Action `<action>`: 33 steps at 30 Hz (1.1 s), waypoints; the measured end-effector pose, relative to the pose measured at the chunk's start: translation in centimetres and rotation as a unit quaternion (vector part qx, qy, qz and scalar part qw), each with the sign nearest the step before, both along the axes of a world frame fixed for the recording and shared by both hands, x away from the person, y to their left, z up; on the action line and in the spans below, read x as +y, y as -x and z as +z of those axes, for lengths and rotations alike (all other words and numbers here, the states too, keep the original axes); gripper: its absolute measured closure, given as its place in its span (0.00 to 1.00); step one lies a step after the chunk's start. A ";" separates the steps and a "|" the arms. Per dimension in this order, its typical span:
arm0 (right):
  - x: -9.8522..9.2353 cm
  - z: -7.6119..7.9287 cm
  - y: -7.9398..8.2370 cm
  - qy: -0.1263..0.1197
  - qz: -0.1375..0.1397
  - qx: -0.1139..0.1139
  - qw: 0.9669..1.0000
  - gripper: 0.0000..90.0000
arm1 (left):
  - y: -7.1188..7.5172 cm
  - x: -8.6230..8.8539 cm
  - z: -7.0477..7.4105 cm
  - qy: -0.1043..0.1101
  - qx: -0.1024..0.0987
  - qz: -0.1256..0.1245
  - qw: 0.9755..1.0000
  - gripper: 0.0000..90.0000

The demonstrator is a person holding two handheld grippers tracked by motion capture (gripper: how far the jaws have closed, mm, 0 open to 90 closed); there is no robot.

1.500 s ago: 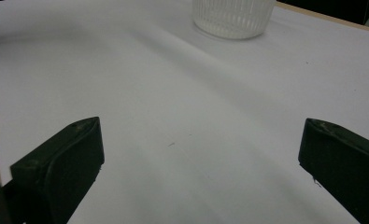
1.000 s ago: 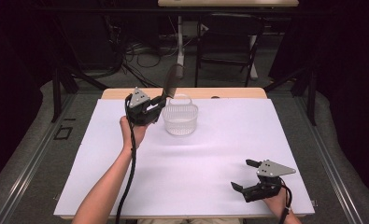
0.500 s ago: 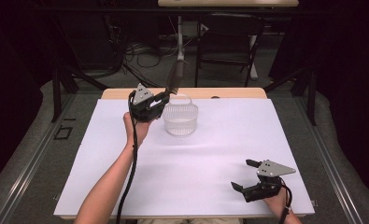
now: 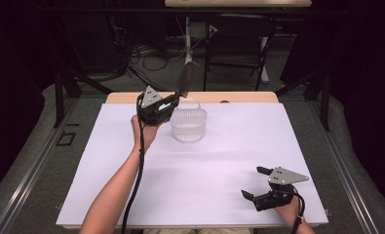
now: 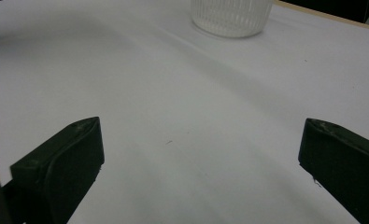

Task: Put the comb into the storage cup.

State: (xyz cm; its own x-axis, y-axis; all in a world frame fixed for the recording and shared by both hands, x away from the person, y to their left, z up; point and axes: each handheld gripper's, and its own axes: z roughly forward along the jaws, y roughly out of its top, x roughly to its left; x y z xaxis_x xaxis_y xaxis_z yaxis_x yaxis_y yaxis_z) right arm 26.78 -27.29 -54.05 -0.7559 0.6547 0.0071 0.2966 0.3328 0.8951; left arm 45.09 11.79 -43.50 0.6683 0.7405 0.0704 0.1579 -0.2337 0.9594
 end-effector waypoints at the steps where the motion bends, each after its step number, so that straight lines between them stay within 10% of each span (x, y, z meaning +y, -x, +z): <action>1: 0.0 0.0 0.0 -0.001 0.000 0.000 1.000 0.00 | 0.0 0.0 0.0 -0.001 0.000 0.000 1.000 0.80; 33: 0.0 0.0 0.0 0.000 0.003 -0.001 1.000 0.00 | -1.3 -1.3 -0.8 -0.024 -0.029 -0.052 0.998 0.80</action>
State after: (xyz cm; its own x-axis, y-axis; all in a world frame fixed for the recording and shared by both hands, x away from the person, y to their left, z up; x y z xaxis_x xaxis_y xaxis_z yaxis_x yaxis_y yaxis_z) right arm 26.74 -27.28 -54.00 -0.7592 0.6508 0.0057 0.2926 0.3335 0.8962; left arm 46.34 10.47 -44.35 0.7345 0.6627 0.1460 0.0744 -0.2924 0.9534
